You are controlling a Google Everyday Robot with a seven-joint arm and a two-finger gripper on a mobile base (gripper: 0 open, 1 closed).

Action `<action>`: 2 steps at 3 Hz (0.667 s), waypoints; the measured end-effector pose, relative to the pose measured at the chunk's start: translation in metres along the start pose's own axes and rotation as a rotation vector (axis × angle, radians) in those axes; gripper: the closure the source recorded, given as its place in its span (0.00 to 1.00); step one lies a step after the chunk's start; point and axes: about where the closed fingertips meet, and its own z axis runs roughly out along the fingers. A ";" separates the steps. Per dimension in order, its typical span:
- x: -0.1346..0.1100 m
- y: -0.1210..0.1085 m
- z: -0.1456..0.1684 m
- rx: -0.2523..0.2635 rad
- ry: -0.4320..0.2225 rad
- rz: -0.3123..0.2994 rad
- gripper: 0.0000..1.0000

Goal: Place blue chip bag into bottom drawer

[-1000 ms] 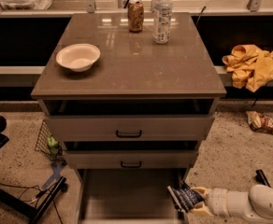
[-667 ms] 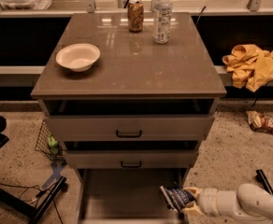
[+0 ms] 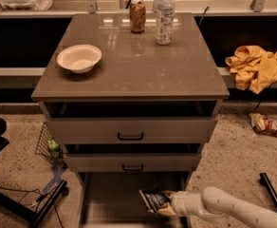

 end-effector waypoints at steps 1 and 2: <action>0.016 -0.003 0.047 -0.035 0.016 -0.017 1.00; 0.016 -0.003 0.054 -0.041 0.015 -0.017 0.85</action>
Offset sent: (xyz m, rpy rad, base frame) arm 0.0114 0.0251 -0.0379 -0.0112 0.0107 0.0363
